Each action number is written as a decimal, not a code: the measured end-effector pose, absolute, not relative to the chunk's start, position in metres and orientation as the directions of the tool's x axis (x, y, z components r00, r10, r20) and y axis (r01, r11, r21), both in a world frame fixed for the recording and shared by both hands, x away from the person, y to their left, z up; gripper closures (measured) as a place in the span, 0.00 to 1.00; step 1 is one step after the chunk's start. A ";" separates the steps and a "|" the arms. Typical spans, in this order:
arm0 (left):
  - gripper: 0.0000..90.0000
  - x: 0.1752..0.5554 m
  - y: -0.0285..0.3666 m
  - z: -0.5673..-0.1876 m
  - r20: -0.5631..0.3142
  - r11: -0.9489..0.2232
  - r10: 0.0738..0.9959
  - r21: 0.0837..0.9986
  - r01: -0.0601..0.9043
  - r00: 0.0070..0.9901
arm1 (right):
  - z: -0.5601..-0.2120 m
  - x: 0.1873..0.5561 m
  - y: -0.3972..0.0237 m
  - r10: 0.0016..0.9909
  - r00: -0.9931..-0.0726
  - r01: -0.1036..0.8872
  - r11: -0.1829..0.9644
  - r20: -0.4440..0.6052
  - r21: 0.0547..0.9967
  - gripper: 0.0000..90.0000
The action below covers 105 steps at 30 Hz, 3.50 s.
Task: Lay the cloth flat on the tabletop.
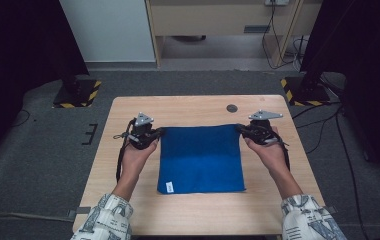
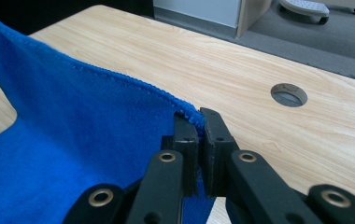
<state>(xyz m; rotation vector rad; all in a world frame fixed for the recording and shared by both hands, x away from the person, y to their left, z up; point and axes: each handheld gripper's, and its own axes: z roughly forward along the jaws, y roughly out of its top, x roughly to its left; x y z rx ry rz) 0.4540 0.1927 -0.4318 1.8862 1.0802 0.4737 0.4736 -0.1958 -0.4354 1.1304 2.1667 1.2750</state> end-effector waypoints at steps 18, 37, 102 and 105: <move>0.98 0.470 0.184 -0.449 -0.096 -0.232 0.839 0.827 0.512 0.536 | -0.459 0.491 -0.197 0.814 -0.579 0.472 0.283 0.052 0.835 0.96; 0.98 0.486 0.178 -0.463 -0.083 -0.243 0.853 0.811 0.532 0.516 | -0.479 0.511 -0.195 0.831 -0.551 0.519 0.270 0.076 0.811 0.95; 0.23 0.519 0.181 -0.511 -0.009 -0.284 0.887 0.777 0.562 0.462 | -0.486 0.529 -0.172 0.882 -0.470 0.538 0.259 0.030 0.802 0.39; 0.21 0.519 0.184 -0.515 -0.036 -0.262 0.887 0.782 0.566 0.461 | -0.487 0.527 -0.172 0.880 -0.475 0.537 0.259 0.033 0.803 0.39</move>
